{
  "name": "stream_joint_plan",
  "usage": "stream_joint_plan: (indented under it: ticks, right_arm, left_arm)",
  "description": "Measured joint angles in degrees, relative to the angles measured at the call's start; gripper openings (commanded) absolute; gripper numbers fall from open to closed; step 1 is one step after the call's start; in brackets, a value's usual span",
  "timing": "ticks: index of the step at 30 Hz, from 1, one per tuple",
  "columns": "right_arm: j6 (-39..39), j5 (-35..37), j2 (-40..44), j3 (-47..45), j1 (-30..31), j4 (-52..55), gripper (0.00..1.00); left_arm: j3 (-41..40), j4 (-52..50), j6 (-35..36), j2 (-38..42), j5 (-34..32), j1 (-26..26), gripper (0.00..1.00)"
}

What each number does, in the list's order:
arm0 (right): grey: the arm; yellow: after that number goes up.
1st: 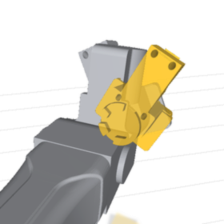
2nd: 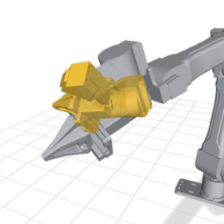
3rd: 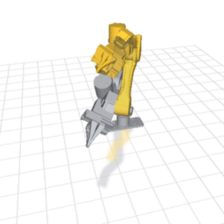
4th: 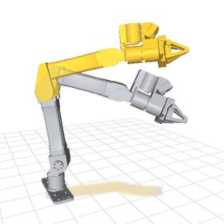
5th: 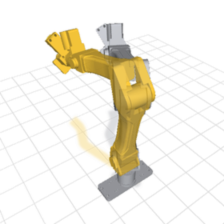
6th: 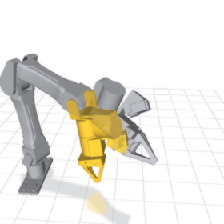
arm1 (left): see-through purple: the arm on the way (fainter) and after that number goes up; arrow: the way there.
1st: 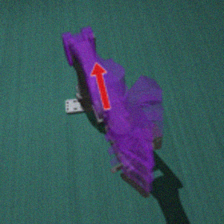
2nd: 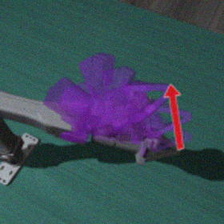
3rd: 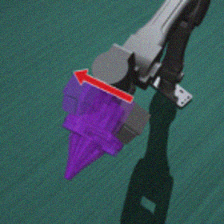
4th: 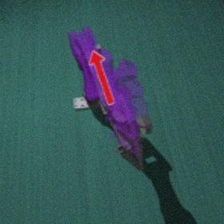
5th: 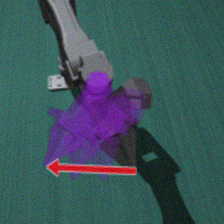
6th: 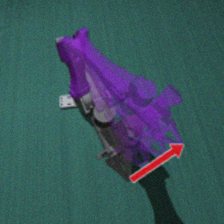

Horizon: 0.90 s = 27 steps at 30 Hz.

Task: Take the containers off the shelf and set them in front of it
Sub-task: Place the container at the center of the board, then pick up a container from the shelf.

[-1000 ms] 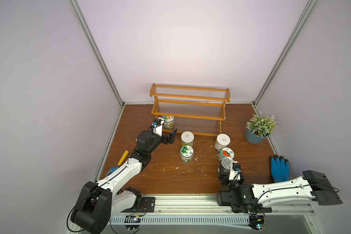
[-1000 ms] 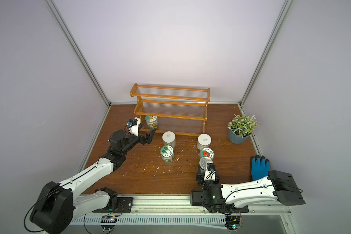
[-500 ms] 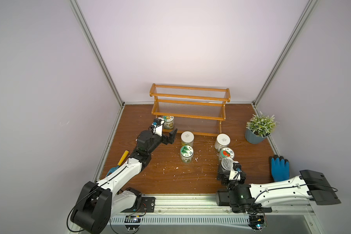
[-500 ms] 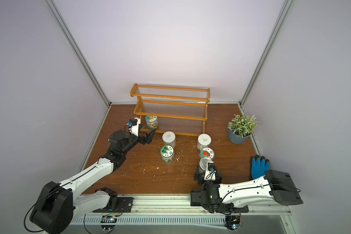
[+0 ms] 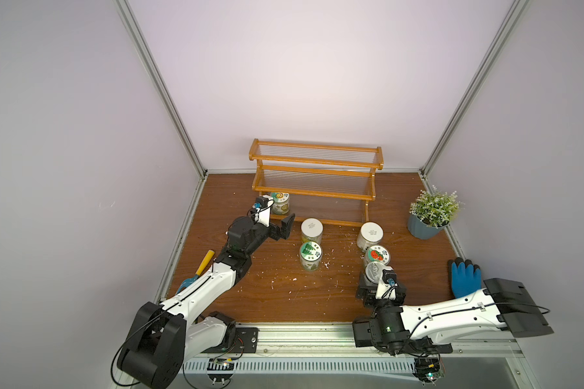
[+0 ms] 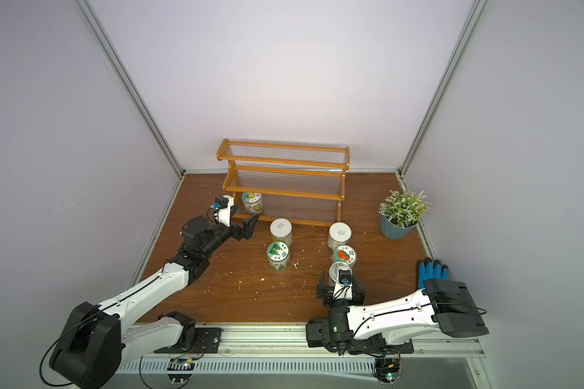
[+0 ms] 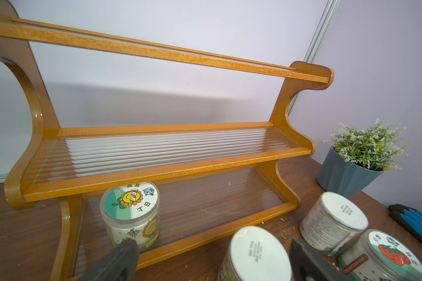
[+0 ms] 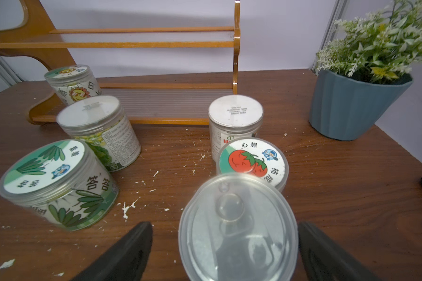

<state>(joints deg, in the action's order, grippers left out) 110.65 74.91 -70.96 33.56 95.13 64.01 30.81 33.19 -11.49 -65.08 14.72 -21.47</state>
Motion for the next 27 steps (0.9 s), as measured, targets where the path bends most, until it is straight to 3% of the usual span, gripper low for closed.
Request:
stream_joint_plan:
  ticks: [8, 18, 22, 27]
  right_arm:
    - [5.5, 2.6, -1.7, 5.4, 0.5, 8.5, 0.99]
    - [-2.3, 7.8, 4.5, 12.0, -0.8, 9.8, 0.99]
    - [-18.6, 9.8, 9.2, 13.0, -2.4, -0.5, 0.99]
    - [-60.6, 4.4, 23.6, 1.6, -7.7, -40.0, 0.99]
  left_arm:
    - [0.0, -0.1, 0.2, 0.0, 0.0, 0.0, 1.00]
    - [0.7, -1.2, 0.4, -1.1, -1.0, 0.0, 1.00]
    - [3.5, -3.2, 0.6, -4.7, -2.3, 0.0, 1.00]
    - [7.4, -4.7, 1.1, -9.3, -3.9, 0.1, 1.00]
